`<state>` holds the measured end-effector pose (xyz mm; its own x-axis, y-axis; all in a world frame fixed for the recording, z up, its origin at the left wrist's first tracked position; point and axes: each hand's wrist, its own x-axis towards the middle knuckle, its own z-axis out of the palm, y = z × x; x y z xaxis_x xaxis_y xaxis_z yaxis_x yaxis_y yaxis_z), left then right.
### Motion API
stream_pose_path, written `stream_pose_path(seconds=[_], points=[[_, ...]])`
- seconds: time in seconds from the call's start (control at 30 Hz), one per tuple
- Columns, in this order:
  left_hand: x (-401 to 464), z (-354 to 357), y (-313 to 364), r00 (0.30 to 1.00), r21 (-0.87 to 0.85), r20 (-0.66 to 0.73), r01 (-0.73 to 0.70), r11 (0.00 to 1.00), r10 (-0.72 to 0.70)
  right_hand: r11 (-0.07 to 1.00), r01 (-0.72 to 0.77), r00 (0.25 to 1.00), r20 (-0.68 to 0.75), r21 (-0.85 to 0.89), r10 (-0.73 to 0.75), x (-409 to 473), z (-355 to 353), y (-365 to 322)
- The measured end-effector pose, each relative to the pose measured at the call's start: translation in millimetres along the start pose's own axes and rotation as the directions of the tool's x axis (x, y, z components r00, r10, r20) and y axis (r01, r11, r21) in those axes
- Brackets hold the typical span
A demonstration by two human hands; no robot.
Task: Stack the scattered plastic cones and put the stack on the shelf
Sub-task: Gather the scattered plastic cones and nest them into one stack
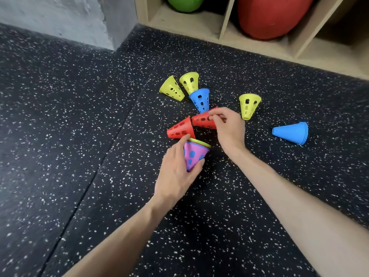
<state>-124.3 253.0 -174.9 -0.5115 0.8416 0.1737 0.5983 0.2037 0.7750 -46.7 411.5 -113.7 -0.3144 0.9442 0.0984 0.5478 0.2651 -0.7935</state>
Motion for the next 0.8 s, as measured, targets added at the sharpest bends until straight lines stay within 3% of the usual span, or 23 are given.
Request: stream_pose_path(seconds=[0.2, 0.3, 0.43, 0.8], points=[[-1, -1, 0, 1.0, 0.028, 0.012, -0.011, 1.0, 0.011, 0.998, 0.009, 0.999, -0.04, 0.068, -0.007, -12, -19, 3], [-2, 0, -2, 0.998, 0.09, 0.04, -0.047, 0.995, 0.044, 0.999, 0.029, 0.993, 0.11, 0.042, -0.034, -19, -21, 4], [-5, 1, -5, 0.995, 0.167, 0.089, -0.068, 0.984, 0.053, 0.996, 0.018, 0.91, 0.41, 0.092, -0.054, -35, -19, 3], [-6, 1, -2, 0.988, 0.173, 0.133, -0.097, 0.98, 0.074, 0.986, -0.076, 0.865, 0.502, 0.146, -0.007, -47, -46, 11]])
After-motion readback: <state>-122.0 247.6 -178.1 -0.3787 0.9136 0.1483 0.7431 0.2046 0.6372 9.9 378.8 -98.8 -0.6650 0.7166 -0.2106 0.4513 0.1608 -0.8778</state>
